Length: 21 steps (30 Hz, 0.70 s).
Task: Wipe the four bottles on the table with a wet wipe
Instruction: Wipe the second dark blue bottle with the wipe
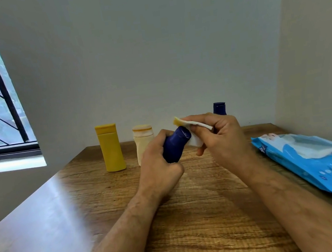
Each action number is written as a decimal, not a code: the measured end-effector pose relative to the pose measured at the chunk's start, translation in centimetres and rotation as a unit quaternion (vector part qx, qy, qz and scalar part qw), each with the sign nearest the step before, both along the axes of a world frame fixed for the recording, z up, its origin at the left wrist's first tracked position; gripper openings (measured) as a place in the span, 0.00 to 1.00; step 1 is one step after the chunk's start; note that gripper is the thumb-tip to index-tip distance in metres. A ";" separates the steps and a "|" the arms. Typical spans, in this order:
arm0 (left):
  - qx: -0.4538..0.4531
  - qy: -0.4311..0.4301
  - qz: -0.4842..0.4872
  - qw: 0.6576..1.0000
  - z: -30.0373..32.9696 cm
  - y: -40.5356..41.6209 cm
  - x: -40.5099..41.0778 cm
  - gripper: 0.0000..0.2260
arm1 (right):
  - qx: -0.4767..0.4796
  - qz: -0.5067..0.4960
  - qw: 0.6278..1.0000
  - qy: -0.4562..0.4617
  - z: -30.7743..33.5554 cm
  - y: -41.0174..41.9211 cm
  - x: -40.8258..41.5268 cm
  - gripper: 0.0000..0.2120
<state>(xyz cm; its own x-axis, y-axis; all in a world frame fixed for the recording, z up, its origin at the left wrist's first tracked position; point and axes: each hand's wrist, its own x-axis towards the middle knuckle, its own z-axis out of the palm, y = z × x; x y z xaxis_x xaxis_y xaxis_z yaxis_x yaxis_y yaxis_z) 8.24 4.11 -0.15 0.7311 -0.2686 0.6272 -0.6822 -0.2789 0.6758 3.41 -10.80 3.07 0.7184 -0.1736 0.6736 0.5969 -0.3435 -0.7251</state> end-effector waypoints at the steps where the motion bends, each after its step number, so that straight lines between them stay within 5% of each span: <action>1: -0.006 0.002 -0.003 1.000 0.1 0.0 -0.1 0.28 | 0.036 0.012 0.999 0.009 0.1 0.0 0.0 0.12; 5: -0.025 0.012 0.007 1.000 0.3 0.2 0.1 0.27 | 0.130 0.068 0.988 0.049 0.5 -0.4 -0.1 0.14; 15: -0.006 0.029 0.013 0.999 0.2 0.4 0.2 0.26 | -0.003 0.097 0.995 0.033 0.6 -0.6 -0.6 0.15; 21: -0.013 0.044 0.025 0.999 0.3 0.3 0.0 0.25 | 0.093 0.054 0.994 -0.001 0.5 -0.2 -0.1 0.17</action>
<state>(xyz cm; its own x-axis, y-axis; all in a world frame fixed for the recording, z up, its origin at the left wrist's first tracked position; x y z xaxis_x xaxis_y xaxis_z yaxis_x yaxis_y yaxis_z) 8.20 4.36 0.19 0.7961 -0.2146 0.5659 -0.6052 -0.2931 0.7402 3.28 -11.04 3.55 0.7378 -0.2169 0.6392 0.6253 -0.1371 -0.7683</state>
